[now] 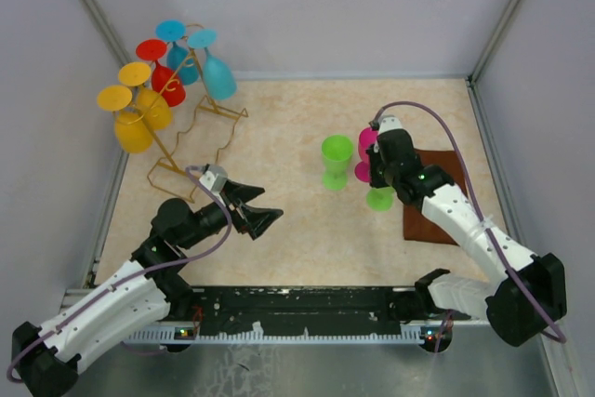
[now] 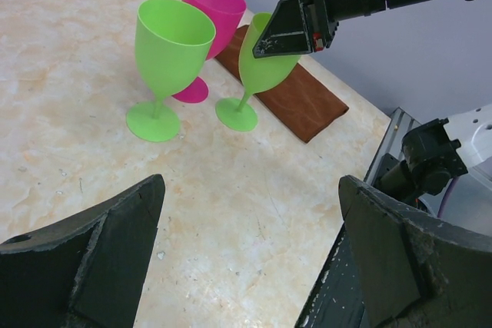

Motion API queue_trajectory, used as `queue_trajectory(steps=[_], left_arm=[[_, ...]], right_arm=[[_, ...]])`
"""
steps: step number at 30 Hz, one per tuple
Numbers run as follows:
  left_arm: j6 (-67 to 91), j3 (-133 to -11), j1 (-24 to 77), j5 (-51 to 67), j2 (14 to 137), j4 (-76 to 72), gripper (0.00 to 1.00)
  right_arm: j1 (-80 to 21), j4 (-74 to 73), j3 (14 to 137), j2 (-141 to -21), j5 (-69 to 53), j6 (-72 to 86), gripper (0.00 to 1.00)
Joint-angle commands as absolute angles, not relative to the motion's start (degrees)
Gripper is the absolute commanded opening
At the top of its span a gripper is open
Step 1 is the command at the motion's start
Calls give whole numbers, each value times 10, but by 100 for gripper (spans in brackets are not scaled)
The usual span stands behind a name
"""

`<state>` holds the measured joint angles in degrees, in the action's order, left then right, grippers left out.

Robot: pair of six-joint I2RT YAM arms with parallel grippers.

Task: Take the wine glass off the wine glass rack
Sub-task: Place the wine glass at the center of the board.

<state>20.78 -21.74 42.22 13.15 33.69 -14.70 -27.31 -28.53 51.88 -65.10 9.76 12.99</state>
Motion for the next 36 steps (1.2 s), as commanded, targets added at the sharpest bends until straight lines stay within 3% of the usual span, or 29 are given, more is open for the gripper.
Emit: queue_trajectory(steps=[1, 12, 21, 36], left_arm=[[201, -238, 421, 140, 340, -148, 99], [197, -243, 420, 144, 346, -132, 99], [195, -244, 420, 143, 345, -128, 99], [191, -247, 420, 140, 349, -127, 99]], right_arm=[[-273, -285, 542, -657, 93, 118, 11], [-273, -287, 553, -663, 87, 116, 12], [-273, -296, 569, -655, 78, 116, 21], [-273, -286, 540, -574, 64, 144, 28]])
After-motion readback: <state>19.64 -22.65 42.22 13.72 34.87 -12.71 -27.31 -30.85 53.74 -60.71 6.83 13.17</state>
